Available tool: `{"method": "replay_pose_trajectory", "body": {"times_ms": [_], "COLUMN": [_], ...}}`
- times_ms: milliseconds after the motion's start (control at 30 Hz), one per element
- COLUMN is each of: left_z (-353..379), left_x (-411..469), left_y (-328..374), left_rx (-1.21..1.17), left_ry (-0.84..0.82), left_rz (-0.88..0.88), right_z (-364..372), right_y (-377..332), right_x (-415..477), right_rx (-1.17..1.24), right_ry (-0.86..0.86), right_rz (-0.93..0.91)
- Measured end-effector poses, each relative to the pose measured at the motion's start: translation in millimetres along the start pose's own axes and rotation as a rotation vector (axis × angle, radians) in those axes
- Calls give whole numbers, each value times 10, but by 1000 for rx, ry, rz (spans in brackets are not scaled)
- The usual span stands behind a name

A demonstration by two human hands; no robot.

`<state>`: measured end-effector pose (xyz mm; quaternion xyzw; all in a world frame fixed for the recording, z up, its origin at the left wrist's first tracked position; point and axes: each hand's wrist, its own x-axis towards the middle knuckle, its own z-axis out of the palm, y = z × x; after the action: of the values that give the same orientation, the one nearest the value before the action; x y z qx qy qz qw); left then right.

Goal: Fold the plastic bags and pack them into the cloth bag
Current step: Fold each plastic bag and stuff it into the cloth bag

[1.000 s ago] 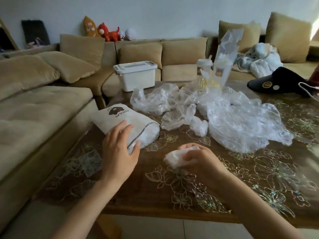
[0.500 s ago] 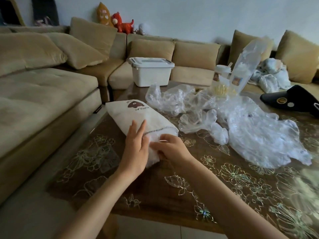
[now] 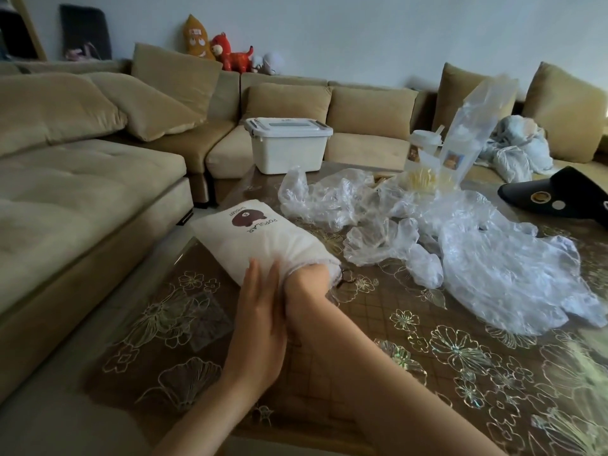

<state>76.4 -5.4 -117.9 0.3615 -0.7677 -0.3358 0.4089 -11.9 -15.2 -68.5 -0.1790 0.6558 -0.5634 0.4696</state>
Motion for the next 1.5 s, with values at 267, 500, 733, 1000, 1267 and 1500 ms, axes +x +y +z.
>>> {"method": "replay_pose_trajectory", "body": {"times_ms": [267,500,733,1000,1267,1500], "left_z": [-118,18,405,412,351,433], "left_x": [282,362,208,196,158,196], "left_y": [-76,55,407,674,917,740], "left_rx": [596,601,294,-302,-647,-306], "left_ry": [-227,126,94,-228,-220,-154], "left_rz": [-114,78,514,46,-239,-392], "right_z": [-804,-1509,-1628,-1902,-1978,-2033], "right_y": [-222,-194,-94,-297,-323,-254], "right_x": [-176,214,-141,-832,-799,-589], "right_rx": [-550,-1789,-1418,-525,-239,-251], "right_ry": [-36,191,253,10,-85,151], "right_rz": [-476,-782,-1174,-852,-508,-473]}}
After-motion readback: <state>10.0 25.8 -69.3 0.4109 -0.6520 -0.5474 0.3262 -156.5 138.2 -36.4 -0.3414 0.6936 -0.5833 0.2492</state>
